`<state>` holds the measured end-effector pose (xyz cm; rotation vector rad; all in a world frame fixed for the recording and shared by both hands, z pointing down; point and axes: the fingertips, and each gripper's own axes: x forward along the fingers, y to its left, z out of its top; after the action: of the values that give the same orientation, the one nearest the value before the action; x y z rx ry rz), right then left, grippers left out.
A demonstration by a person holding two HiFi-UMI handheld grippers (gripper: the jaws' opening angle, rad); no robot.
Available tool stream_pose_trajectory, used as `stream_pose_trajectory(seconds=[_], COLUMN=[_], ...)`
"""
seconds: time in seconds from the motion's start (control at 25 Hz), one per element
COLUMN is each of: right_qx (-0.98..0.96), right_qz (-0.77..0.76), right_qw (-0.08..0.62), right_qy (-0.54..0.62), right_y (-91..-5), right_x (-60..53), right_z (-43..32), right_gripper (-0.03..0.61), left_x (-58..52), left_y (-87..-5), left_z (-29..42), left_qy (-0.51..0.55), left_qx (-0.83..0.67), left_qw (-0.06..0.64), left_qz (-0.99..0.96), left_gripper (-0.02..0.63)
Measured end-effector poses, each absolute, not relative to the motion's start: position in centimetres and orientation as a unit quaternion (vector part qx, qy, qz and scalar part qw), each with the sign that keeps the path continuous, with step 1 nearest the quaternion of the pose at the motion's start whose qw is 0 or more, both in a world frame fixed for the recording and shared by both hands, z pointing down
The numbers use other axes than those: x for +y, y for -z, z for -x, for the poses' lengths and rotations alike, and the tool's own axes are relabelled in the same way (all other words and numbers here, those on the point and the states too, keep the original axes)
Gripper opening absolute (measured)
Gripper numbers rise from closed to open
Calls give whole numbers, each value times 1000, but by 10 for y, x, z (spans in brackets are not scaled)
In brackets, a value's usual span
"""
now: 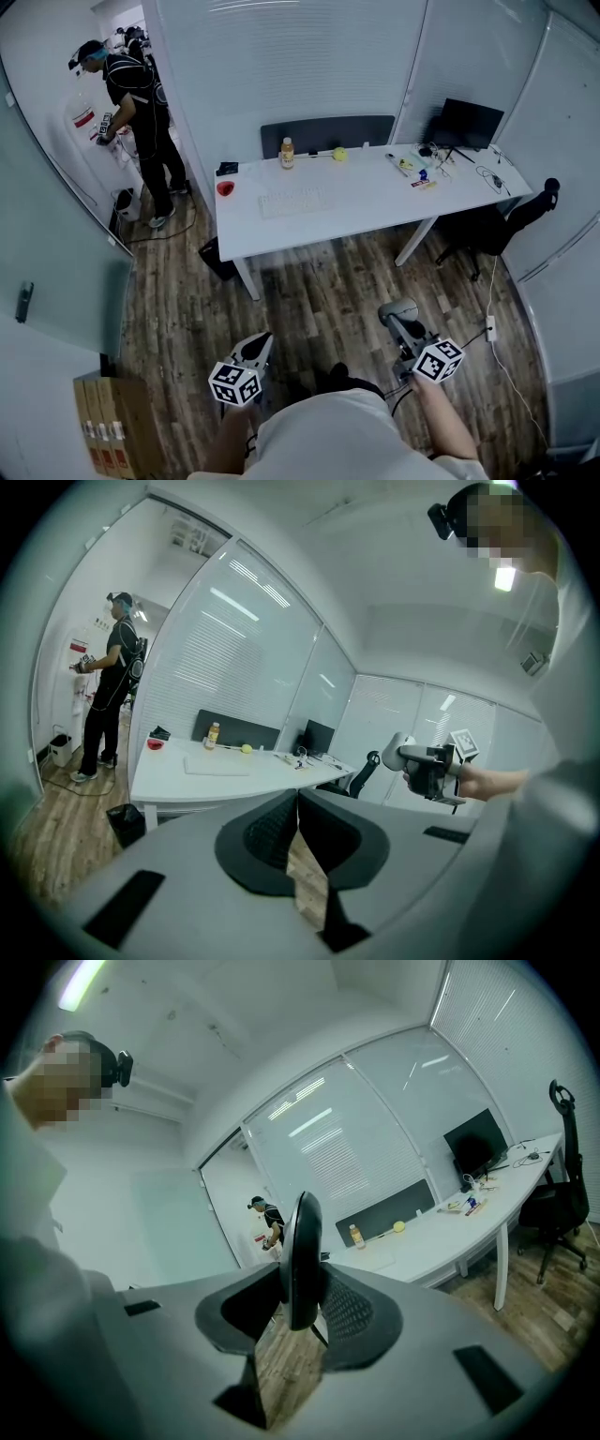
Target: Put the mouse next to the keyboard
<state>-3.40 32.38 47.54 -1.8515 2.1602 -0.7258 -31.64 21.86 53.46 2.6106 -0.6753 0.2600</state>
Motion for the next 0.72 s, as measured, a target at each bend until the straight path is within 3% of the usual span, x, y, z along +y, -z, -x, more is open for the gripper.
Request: stream_pose_trajectory(seconds=[0.72], right_qx=[741], right_qz=[613], right_qw=[105], right_qy=[255], right_y=[-486], right_x=[249], right_z=[-21], right_gripper=[141], left_x=[151], left_y=[-521], left_z=[257], left_qy=[-66], left_qx=[-254], left_qw=[208], left_qz=[-942], left_gripper=[21])
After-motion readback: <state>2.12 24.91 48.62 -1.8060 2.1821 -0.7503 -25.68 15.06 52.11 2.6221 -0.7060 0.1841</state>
